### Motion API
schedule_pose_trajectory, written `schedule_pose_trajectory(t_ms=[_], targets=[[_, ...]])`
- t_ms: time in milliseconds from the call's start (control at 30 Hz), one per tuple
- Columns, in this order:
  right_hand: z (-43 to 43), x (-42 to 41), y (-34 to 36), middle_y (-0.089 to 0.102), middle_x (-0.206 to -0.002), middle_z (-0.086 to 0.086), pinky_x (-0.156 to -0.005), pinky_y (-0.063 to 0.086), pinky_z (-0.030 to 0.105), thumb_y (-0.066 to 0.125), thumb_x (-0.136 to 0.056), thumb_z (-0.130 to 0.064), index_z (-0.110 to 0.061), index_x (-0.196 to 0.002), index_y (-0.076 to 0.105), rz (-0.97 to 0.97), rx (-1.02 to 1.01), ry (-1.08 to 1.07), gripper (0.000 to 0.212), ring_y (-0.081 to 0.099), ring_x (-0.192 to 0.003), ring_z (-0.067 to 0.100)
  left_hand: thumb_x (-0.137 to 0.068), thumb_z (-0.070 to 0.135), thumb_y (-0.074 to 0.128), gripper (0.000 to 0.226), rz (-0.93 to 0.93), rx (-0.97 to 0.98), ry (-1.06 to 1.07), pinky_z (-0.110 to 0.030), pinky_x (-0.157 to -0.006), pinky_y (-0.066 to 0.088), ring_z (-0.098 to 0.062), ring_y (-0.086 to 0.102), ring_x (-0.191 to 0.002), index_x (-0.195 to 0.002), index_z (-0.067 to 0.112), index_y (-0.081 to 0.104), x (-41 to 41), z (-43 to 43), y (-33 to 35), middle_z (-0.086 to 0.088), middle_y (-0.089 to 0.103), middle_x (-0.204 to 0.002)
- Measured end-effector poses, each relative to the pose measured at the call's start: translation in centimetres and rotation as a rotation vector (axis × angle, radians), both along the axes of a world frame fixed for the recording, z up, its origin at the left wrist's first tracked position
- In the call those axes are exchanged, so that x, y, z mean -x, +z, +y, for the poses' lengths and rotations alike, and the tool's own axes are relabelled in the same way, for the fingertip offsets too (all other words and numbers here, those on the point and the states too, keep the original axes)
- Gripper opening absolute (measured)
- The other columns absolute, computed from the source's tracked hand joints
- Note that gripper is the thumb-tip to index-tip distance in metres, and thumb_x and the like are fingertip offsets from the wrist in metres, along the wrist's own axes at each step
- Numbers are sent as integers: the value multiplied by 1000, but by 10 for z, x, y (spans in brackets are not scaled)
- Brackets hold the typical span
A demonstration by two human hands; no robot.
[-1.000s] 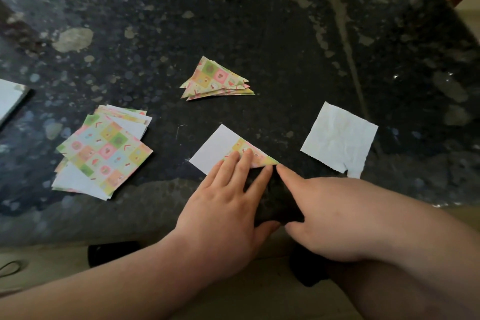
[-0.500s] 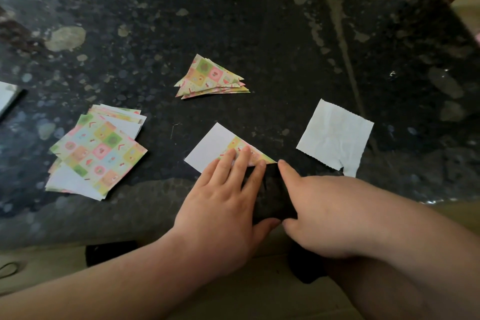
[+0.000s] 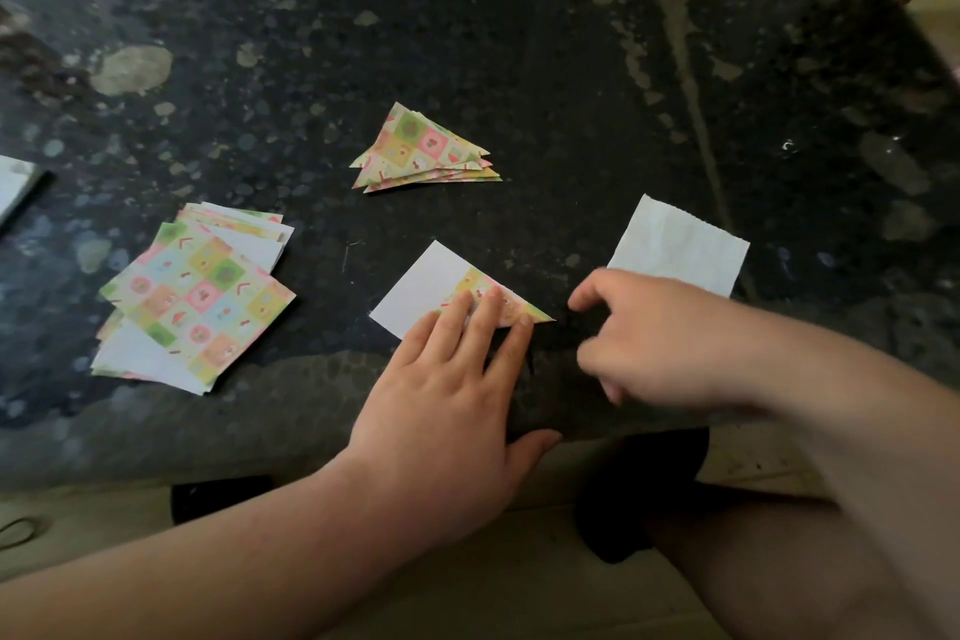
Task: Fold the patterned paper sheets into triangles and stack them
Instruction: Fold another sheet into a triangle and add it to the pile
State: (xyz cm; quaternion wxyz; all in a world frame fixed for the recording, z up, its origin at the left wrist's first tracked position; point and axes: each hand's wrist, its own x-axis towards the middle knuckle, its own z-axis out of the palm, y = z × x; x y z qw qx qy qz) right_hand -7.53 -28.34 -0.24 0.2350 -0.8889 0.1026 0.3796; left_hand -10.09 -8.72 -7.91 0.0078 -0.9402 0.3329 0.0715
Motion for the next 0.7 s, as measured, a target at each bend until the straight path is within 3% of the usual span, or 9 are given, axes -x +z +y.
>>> schedule_pose_trajectory(t_ms=[100, 233, 433, 567, 700], targets=[[-5, -11, -5, 77, -74, -1, -54, 45, 26, 53, -87, -10, -26, -136, 48, 22, -177, -161, 52, 56, -48, 8, -91, 76, 34, 89, 12, -13, 2, -54, -118, 35, -37, 34, -149, -154, 14, 43, 1, 0, 0, -18, 35, -161], [-5, -11, -7, 78, -77, -2, -56, 47, 26, 54, -89, -9, -26, -133, 54, 17, -194, -118, 47, 58, -50, 7, -90, 75, 38, 88, 5, -12, 1, -54, -116, 38, -38, 39, -146, -151, 13, 48, 0, -1, 0, -19, 40, -158], [1, -12, -21, 75, -66, -12, -66, 47, 22, 60, -93, -13, -29, -106, 71, -167, -94, -113, 23, 64, -59, -8, -91, 75, 37, 88, 7, -16, 4, -52, -117, 35, -36, 38, -147, -152, 13, 46, 1, 0, 3, -18, 40, -158], [3, -12, -23, 73, -63, -12, -66, 48, 21, 58, -94, -13, -29, -89, 72, -187, -80, -147, 22, 66, -64, -7, -90, 75, 36, 88, 20, -21, 2, -53, -117, 36, -36, 38, -146, -152, 14, 46, 1, -1, 3, -18, 39, -158], [5, -13, -23, 73, -62, -13, -65, 48, 21, 58, -98, -18, -29, -85, 72, -178, -71, -153, 22, 65, -64, -8, -91, 76, 34, 88, 31, -33, 0, -52, -117, 34, -36, 37, -147, -153, 14, 45, 1, -1, 4, -18, 38, -159]])
